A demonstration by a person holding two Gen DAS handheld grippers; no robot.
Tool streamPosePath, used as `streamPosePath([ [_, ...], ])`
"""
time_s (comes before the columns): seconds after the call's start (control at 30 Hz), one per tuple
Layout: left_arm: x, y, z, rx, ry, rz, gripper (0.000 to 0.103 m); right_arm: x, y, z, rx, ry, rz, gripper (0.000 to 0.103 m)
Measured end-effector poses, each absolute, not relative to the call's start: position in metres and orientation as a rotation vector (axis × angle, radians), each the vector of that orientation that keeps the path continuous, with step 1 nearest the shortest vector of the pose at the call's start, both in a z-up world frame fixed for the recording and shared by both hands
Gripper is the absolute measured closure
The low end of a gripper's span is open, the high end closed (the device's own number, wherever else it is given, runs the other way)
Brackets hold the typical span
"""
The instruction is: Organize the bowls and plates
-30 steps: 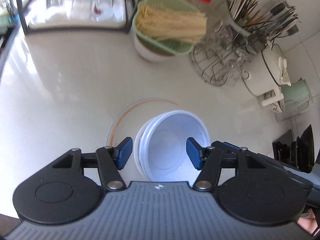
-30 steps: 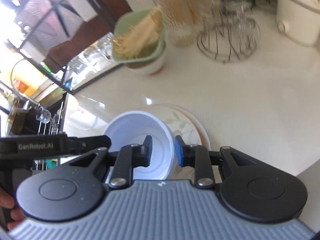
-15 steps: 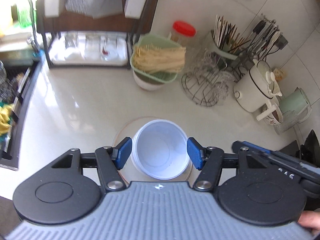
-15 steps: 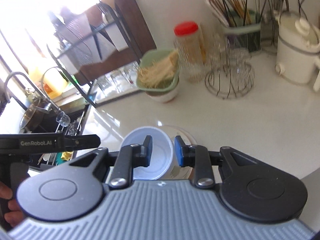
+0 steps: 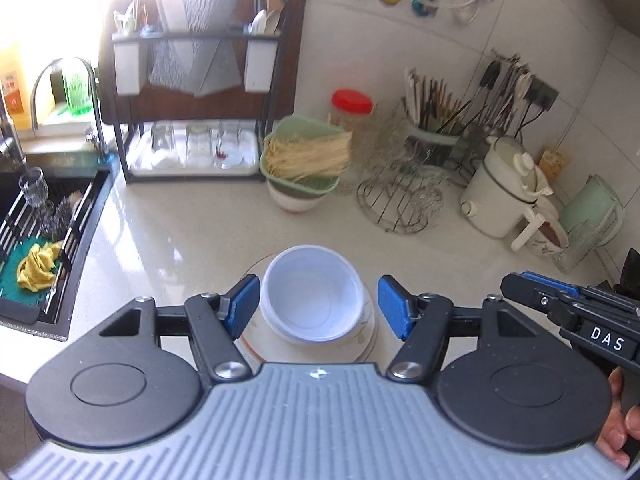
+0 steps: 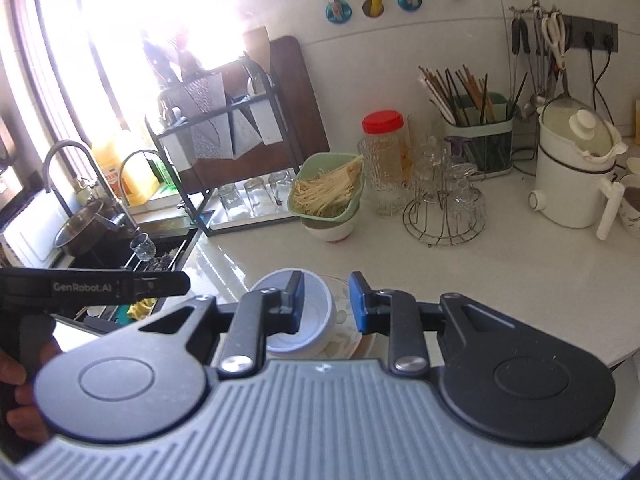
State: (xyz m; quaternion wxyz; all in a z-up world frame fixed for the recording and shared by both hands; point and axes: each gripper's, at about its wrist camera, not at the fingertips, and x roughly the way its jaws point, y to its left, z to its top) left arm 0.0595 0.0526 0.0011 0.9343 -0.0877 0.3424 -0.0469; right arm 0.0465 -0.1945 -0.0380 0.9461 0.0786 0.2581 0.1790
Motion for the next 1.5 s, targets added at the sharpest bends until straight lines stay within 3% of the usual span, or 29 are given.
streamPosePath([
  [0.1, 0.038, 0.041, 0.003, -0.175, 0.681, -0.094, 0.032, 0.03, -0.205, -0.038, 0.153, 0.517, 0.365, 0.074],
  [0.3, -0.011, 0.018, 0.003, -0.153, 0.66, -0.065, 0.02, -0.004, -0.222, -0.044, 0.156, 0.496, 0.383, 0.056],
  [0.37, -0.026, 0.013, 0.002, -0.153, 0.657, -0.054, 0.013, -0.015, -0.227, -0.046, 0.16, 0.487, 0.396, 0.035],
  [0.43, -0.04, 0.009, 0.001, -0.16, 0.654, -0.044, 0.008, -0.025, -0.23, -0.048, 0.158, 0.47, 0.398, 0.022],
  [0.47, -0.046, 0.008, 0.0, -0.162, 0.653, -0.038, 0.006, -0.029, -0.232, -0.048, 0.157, 0.459, 0.396, 0.02],
  [1.5, -0.098, -0.005, -0.014, -0.099, 0.676, 0.052, 0.002, -0.073, -0.25, -0.076, 0.177, 0.471, 0.36, 0.018],
])
